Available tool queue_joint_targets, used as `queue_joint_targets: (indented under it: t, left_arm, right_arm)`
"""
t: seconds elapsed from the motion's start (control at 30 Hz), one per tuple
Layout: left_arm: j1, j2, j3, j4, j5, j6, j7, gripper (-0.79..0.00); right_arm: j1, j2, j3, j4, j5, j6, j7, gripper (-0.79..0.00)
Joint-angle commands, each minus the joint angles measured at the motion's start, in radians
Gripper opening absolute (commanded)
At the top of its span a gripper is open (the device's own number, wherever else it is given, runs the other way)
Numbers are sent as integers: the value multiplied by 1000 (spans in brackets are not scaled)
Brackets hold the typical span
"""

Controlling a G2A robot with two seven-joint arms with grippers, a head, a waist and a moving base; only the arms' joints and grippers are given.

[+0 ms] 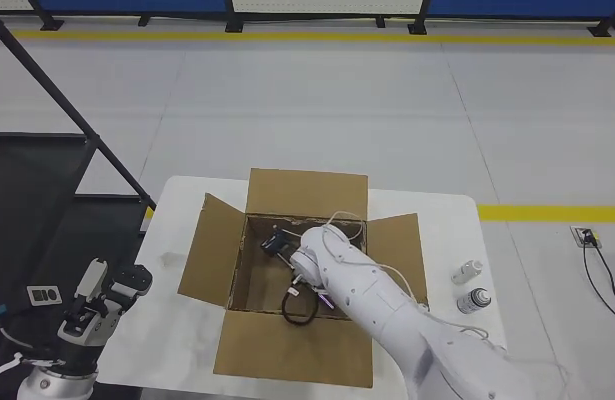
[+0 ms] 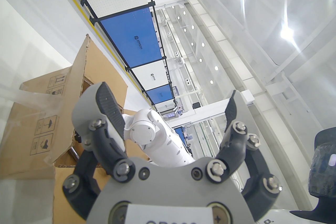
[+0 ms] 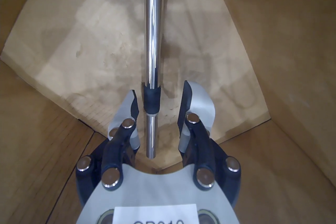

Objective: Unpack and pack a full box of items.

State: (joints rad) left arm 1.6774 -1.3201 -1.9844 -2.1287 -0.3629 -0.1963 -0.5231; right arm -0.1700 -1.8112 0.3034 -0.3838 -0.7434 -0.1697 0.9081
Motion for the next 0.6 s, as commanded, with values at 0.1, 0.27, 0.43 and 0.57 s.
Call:
queue_joint_targets:
  t: [0.1,0.27,0.43,0.57]
  left_arm:
    - [0,0,0,0,0,0,0,0]
    - [0,0,0,0,0,0,0,0]
    - [0,0,0,0,0,0,0,0]
    - [0,0,0,0,0,0,0,0]
  right_arm:
    - [2,4,21,-2,-2,-33,-70,-425]
    - [-5,25,42,-53,-27,-34,-122,-437]
    - [-32,71,72,-158,-74,-7,-167,-428]
    - [-68,123,109,-300,-133,53,-163,-431]
